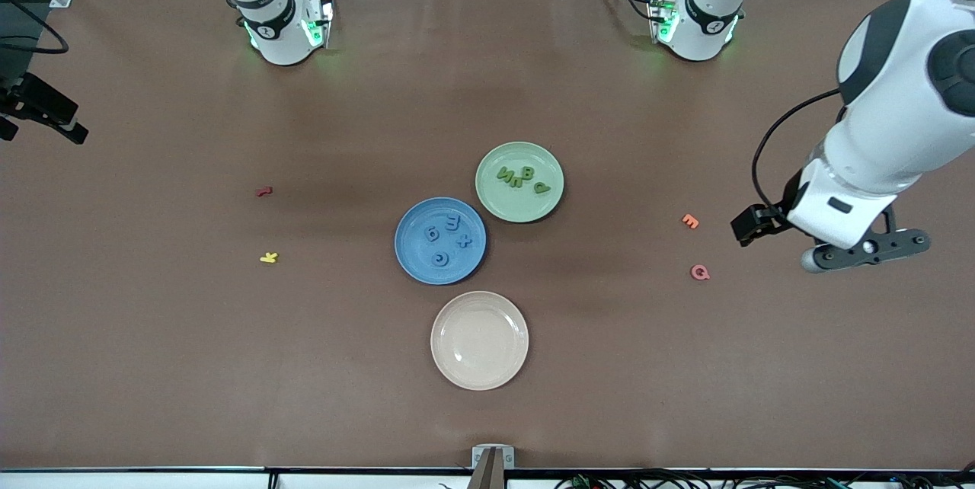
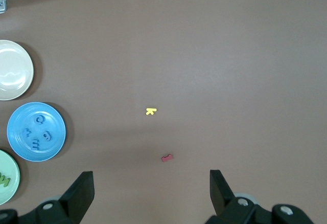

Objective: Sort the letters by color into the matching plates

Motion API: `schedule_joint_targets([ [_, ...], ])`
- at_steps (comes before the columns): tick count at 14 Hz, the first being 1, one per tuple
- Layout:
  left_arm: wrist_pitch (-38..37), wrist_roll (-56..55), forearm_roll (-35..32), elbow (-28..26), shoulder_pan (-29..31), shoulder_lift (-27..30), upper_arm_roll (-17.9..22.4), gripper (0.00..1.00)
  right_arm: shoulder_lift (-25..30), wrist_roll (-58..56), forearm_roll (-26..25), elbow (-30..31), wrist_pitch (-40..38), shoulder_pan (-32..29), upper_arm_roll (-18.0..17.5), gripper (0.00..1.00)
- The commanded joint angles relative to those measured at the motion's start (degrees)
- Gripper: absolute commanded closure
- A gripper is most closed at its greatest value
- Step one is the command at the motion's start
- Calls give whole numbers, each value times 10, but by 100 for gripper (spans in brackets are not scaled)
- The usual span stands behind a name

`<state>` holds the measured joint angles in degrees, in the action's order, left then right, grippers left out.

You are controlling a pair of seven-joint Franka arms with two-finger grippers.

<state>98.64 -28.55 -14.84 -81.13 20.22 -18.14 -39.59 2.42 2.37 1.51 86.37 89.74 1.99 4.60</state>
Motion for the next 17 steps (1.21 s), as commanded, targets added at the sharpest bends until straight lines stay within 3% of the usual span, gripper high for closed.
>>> schedule_joint_targets([
  [1,-24,51,77,-6,-53,59,107,0,-7,-6,-5,-15,-4,-8,-5,0],
  [6,-97,171,134,-7,-160,107,276,0,-8,-6,-5,-15,-5,-8,-5,0],
  [8,-108,183,133,-9,-192,122,316,0,-7,-6,-5,-15,-7,-8,-5,0],
  [17,-114,235,135,-71,-230,185,362,0,-7,-6,-5,-15,-10,-8,-5,0],
])
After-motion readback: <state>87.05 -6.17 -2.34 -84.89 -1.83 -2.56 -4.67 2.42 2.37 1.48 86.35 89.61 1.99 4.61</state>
